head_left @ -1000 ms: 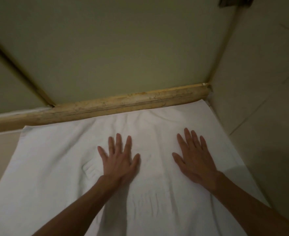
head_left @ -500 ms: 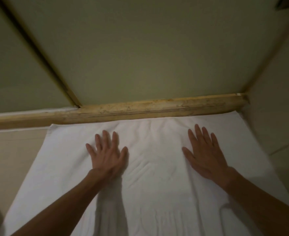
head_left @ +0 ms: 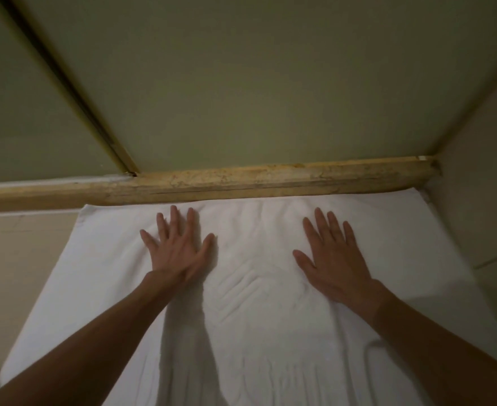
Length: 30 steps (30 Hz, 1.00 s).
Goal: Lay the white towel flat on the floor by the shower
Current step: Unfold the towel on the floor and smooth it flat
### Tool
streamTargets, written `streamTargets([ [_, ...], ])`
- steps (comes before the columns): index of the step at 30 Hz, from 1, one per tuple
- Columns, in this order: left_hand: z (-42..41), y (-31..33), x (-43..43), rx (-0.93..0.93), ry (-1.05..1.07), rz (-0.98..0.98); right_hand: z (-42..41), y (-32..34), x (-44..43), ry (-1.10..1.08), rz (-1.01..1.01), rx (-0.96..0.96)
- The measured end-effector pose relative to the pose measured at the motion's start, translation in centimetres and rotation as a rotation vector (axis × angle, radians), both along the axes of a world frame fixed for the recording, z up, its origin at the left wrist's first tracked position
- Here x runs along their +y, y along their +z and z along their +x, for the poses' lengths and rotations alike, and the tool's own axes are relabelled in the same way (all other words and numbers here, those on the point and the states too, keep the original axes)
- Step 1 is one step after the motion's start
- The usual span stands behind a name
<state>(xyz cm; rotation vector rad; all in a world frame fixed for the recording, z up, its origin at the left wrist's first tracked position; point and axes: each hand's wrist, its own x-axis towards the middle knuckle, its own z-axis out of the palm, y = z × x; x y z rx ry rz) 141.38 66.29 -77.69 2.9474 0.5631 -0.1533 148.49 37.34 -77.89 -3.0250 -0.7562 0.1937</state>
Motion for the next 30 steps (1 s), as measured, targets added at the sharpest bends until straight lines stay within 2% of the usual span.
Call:
streamTargets([
  [12,-0.5,-0.8,1.0,0.022,0.027,0.009,0.0,0.2,0.3,0.017,-0.002,0.062],
  [16,0.2,-0.3,-2.4,-0.056,-0.099,-0.056,0.2,0.5,-0.7,-0.040,-0.013,0.017],
  [19,0.8,-0.3,-5.5,-0.027,-0.188,-0.092,0.4,0.6,-1.9,-0.088,-0.046,-0.002],
  [30,0.8,0.4,-5.6,0.082,-0.150,-0.069,-0.3,-0.4,-2.5,-0.119,-0.018,0.054],
])
